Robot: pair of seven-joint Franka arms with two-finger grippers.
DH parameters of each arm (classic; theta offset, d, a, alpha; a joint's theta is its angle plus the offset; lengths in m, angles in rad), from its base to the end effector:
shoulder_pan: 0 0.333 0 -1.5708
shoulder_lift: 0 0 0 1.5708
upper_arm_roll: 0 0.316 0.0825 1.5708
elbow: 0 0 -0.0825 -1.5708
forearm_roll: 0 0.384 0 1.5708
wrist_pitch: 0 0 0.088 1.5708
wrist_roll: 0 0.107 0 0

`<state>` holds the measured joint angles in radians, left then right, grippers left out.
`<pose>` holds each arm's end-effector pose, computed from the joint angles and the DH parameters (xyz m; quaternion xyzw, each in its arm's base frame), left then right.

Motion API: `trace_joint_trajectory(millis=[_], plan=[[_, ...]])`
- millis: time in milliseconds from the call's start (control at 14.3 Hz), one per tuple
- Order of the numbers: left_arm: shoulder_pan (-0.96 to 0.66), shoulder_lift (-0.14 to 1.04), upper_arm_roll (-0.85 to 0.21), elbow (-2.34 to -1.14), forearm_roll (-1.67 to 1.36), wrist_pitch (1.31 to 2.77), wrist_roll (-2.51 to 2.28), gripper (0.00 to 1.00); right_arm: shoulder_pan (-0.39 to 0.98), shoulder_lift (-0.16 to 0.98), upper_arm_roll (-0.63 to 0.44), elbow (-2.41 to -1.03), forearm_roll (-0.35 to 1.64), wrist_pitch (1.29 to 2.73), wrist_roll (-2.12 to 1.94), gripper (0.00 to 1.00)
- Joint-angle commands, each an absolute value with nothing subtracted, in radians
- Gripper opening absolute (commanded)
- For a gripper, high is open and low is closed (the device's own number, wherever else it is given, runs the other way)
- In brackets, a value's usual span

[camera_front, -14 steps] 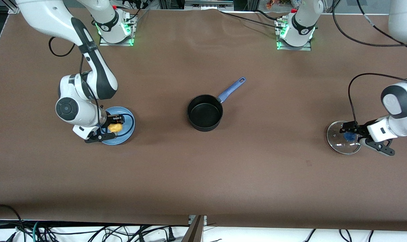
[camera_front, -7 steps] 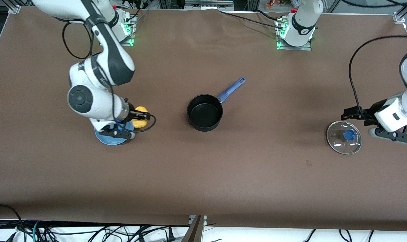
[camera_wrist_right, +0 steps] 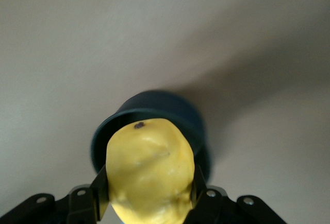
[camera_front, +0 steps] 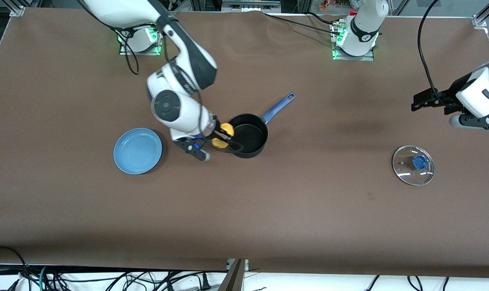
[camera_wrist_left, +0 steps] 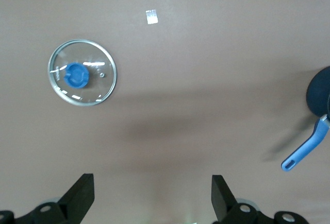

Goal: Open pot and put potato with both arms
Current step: 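Carry the potato with the right gripper over the saucepan, then open the right gripper to drop the potato into the saucepan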

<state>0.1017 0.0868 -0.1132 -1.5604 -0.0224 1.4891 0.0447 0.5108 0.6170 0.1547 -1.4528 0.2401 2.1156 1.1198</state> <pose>0.5686 -0.0065 0.5744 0.9964 -0.0282 -0.0784 0.0174 0.5724 0.4372 0.3350 -0.9438 0.2945 0.0995 0.1122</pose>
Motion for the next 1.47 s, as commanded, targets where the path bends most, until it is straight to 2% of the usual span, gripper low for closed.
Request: trace_joint_trajectory(millis=[0,280,699,769,839,1049,1259,1399], plan=[[0.098,0.097,-0.123,-1.503,0.002,1.415,-0.017,1.0,0.578,0.701,0.143,-1.407,0.236,2.212,1.224,0.3],[0.089,0.103,-0.12,-1.502,-0.026,1.41,-0.11,1.0,0.624,0.782,0.138,-1.408,0.141,2.27,1.253,0.31],[0.089,0.109,-0.11,-1.5,-0.048,1.416,-0.107,1.0,0.649,0.83,0.138,-1.414,0.101,2.289,1.253,0.33],[0.089,0.109,-0.11,-1.5,-0.046,1.416,-0.106,1.0,0.647,0.828,0.138,-1.414,0.101,2.289,1.253,0.58],[0.089,0.11,-0.11,-1.5,-0.046,1.416,-0.106,1.0,0.647,0.825,0.138,-1.414,0.1,2.289,1.252,1.0],[0.09,0.11,-0.11,-1.5,-0.046,1.417,-0.104,1.0,0.646,0.802,0.138,-1.41,0.098,2.275,1.246,1.0],[0.092,0.11,-0.11,-1.5,-0.044,1.42,-0.104,1.0,0.643,0.73,0.133,-1.407,0.1,2.183,1.244,1.0],[0.094,0.11,-0.112,-1.5,-0.037,1.42,-0.103,1.0,0.64,0.646,0.091,-1.407,0.098,2.073,1.227,1.0]])
